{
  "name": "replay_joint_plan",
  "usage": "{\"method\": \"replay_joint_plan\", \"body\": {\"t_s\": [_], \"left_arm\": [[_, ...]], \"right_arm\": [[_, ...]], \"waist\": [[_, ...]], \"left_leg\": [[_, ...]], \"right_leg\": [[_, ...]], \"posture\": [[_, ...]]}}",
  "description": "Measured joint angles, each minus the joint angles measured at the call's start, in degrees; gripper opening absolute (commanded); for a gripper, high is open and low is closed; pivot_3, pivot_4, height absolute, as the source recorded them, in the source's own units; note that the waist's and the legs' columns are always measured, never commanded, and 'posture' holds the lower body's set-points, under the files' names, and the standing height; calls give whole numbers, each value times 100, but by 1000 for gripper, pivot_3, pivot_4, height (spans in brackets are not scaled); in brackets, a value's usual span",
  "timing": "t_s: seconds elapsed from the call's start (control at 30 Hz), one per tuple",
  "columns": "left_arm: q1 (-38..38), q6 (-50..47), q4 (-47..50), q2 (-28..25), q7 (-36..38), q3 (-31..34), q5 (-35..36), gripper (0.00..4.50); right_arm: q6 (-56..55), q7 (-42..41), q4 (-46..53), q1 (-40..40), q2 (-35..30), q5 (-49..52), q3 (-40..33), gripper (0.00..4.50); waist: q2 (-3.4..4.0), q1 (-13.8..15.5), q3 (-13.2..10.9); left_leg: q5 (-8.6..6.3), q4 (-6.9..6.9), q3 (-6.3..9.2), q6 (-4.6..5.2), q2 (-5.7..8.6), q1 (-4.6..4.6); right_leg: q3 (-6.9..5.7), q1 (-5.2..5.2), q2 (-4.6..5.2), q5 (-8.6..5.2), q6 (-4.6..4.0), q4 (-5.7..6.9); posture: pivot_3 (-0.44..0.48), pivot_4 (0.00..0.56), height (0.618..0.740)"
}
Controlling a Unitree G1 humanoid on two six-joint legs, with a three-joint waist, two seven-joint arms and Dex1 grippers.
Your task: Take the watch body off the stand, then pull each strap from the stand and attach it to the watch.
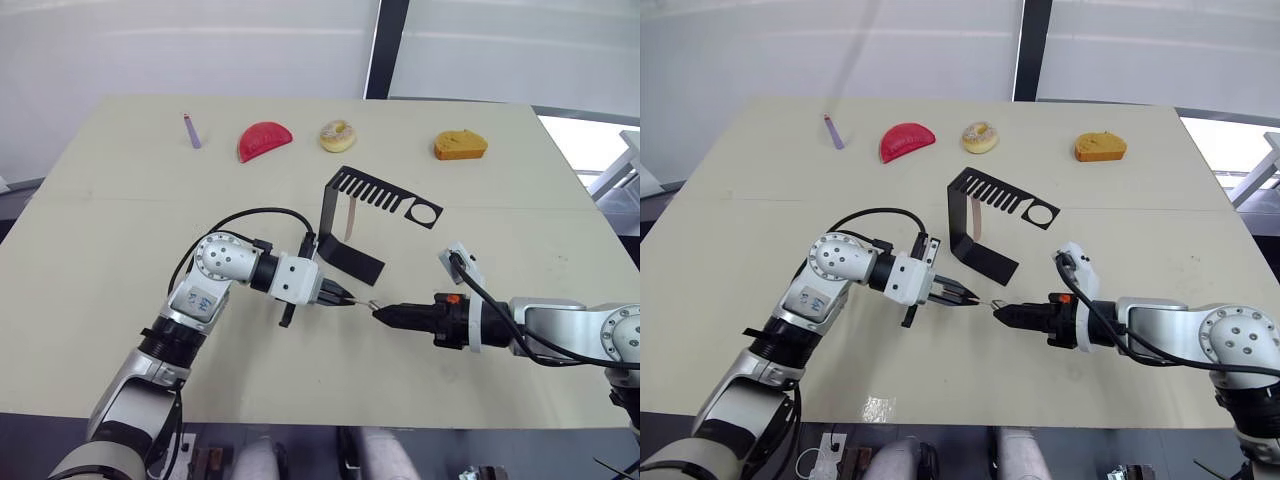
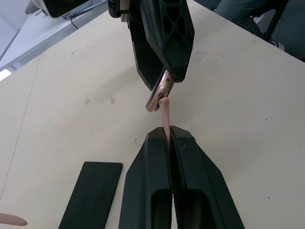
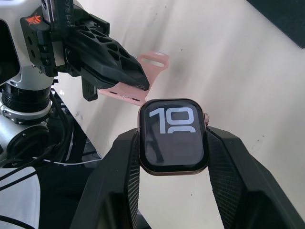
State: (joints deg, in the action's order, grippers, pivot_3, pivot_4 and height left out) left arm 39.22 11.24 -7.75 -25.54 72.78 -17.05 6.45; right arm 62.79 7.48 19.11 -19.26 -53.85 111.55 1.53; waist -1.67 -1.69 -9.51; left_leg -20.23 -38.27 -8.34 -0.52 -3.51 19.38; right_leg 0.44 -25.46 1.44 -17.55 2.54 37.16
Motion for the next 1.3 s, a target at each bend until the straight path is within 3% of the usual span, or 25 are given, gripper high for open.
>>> {"method": "replay_joint_plan", "body": {"t_s": [1.3], "left_arm": [[1,-583,34,203,-203,-197,-111,0]], "right_arm": [[-140,187,132,-75,-201,-1,133,1508]], "waist": [[0,2,0]], "left_leg": [[0,0,1,0,0,2]], "right_leg": [[-1,0,0,1,1,-4]], "posture": [[0,150,737]]}}
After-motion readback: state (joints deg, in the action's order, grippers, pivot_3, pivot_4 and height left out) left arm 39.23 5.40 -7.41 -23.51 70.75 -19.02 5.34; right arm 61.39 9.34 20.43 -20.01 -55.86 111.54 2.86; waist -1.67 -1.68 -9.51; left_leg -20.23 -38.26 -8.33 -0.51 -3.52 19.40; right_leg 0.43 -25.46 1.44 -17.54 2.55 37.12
